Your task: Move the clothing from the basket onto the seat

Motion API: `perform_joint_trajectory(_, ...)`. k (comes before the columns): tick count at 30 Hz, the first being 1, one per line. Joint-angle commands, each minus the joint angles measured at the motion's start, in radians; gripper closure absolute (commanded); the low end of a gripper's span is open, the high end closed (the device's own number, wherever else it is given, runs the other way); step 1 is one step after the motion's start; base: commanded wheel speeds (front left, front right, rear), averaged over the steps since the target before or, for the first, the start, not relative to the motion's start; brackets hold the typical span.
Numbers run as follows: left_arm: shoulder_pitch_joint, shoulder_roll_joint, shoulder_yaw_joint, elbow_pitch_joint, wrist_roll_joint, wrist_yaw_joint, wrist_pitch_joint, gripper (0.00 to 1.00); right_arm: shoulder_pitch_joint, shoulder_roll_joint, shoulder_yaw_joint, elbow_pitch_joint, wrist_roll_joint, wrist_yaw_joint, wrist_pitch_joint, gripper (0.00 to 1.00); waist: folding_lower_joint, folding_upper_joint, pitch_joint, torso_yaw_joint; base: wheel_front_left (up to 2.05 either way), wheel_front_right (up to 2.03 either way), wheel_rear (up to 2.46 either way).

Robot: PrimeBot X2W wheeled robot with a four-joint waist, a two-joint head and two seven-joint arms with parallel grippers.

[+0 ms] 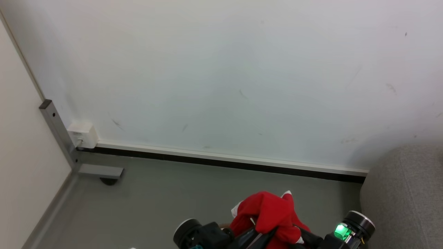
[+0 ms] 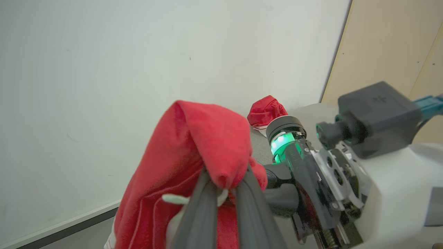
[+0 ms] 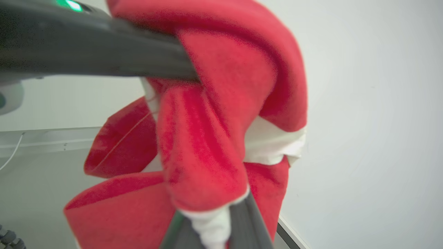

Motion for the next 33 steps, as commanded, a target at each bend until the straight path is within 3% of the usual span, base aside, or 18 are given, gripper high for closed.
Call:
perform_joint_trajectory(1,-0.005,0.011,0.002,0.000,-0.015,-0.002,0.003,1.00,0.006,0.004,-0.021,0.007,0.010,-0.003,-0.009,1.00,-0.0001,0.0000,-0.002,-0.004,0.00,0.00,0.00)
perform_joint_trajectory(2,-0.002,0.012,0.005,0.002,-0.018,0.002,0.002,1.00,0.012,0.009,-0.031,0.010,0.011,-0.003,-0.014,1.00,-0.0001,0.0000,-0.003,-0.008,0.00,0.00,0.00)
perform_joint_trajectory(3,0.001,0.015,0.010,0.004,-0.018,0.008,-0.003,0.84,0.019,0.014,-0.046,0.010,0.016,-0.003,-0.018,1.00,-0.0001,0.0000,-0.004,-0.013,0.00,0.00,0.00)
perform_joint_trajectory(4,0.004,0.018,0.014,0.007,-0.016,0.012,-0.007,0.55,0.024,0.016,-0.061,0.009,0.021,-0.003,-0.020,1.00,-0.0001,0.0000,-0.004,-0.018,0.00,0.00,0.00)
perform_joint_trajectory(5,0.007,0.022,0.017,0.011,-0.012,0.017,-0.011,0.00,0.029,0.016,-0.073,0.007,0.025,-0.003,-0.024,1.00,-0.0001,0.0000,-0.003,-0.025,0.00,0.00,0.00)
perform_joint_trajectory(11,0.015,0.036,0.029,0.048,0.011,0.041,-0.044,0.00,0.050,0.006,-0.157,-0.018,0.041,-0.003,-0.025,1.00,-0.0001,0.0000,0.006,-0.095,0.00,0.00,0.00)
perform_joint_trajectory(18,0.020,0.036,0.036,0.089,0.009,0.055,-0.076,0.00,0.064,-0.022,-0.237,-0.068,0.038,-0.003,-0.013,1.00,-0.0001,0.0000,0.027,-0.216,0.00,0.00,0.00)
perform_joint_trajectory(19,0.015,0.033,0.037,0.100,0.009,0.057,-0.087,0.00,0.073,-0.027,-0.263,-0.085,0.044,-0.003,-0.009,1.00,-0.0001,0.0000,0.036,-0.259,0.00,0.00,0.00)
perform_joint_trajectory(27,-0.013,0.009,0.017,0.139,0.008,0.048,-0.114,0.00,0.114,-0.038,-0.338,-0.123,0.050,-0.003,0.002,1.00,-0.0001,0.0000,0.066,-0.417,0.00,0.00,0.00)
perform_joint_trajectory(33,-0.031,-0.006,-0.001,0.165,0.008,0.041,-0.122,0.00,0.127,-0.032,-0.364,-0.135,0.051,-0.003,0.003,1.00,-0.0001,0.0000,0.082,-0.469,0.00,0.00,0.00)
